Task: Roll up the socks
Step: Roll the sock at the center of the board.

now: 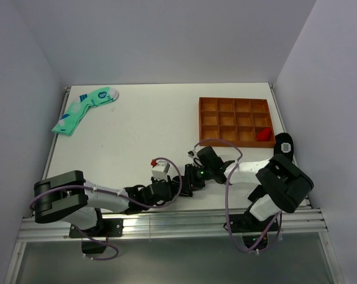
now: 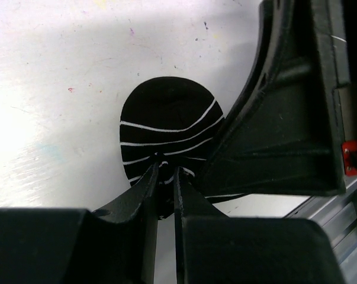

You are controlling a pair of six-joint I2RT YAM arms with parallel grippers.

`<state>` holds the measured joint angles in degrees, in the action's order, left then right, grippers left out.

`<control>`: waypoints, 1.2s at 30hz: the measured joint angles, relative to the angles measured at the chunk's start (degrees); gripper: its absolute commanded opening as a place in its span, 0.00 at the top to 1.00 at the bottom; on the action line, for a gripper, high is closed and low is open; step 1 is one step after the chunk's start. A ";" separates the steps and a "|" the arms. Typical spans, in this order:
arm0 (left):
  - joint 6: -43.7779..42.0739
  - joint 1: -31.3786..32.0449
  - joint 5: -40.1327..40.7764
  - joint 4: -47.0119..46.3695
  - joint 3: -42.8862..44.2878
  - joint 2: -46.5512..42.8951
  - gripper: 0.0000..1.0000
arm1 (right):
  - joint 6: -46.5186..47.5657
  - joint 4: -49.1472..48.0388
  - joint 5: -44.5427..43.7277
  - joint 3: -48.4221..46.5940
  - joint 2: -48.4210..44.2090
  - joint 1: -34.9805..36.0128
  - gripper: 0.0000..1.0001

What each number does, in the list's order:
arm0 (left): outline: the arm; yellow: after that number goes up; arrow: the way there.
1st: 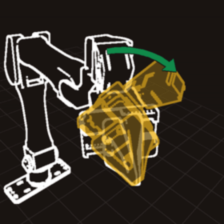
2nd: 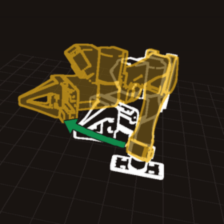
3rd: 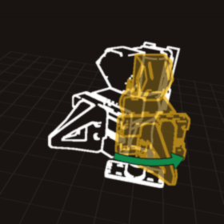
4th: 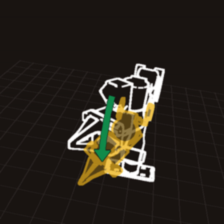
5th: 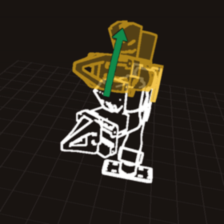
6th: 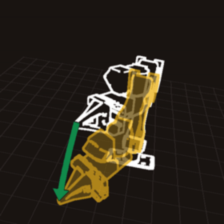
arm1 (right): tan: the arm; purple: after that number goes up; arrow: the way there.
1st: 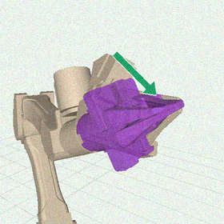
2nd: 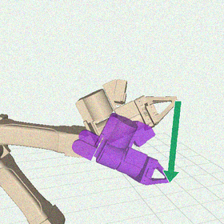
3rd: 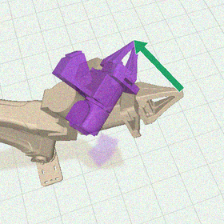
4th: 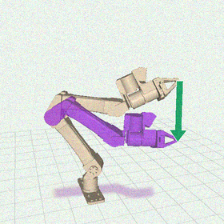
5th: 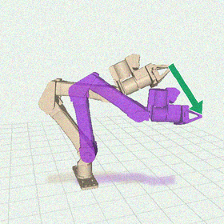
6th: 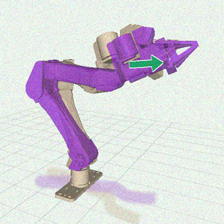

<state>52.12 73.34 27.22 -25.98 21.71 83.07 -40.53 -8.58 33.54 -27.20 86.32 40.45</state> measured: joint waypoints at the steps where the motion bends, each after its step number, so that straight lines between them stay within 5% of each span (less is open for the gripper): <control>1: 0.68 -0.11 -0.02 0.94 0.70 0.28 1.00 | -0.04 0.31 -0.90 0.11 -0.68 0.20 0.60; 16: 5.77 -2.75 -6.71 10.75 3.56 -2.03 1.00 | 0.72 3.91 -21.09 6.19 -16.65 1.14 0.54; 27: 5.81 -7.06 -15.10 14.71 2.32 -5.79 1.00 | 3.23 -6.08 -24.59 16.50 -32.41 1.92 0.52; 36: 5.70 -10.82 -21.18 19.10 3.85 -6.23 1.00 | 6.36 -14.27 -31.17 16.55 -27.89 14.29 0.53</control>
<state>57.82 62.52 6.04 -6.87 25.56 76.84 -34.17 -22.85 2.37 -10.66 58.43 54.74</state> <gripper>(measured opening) 0.164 0.471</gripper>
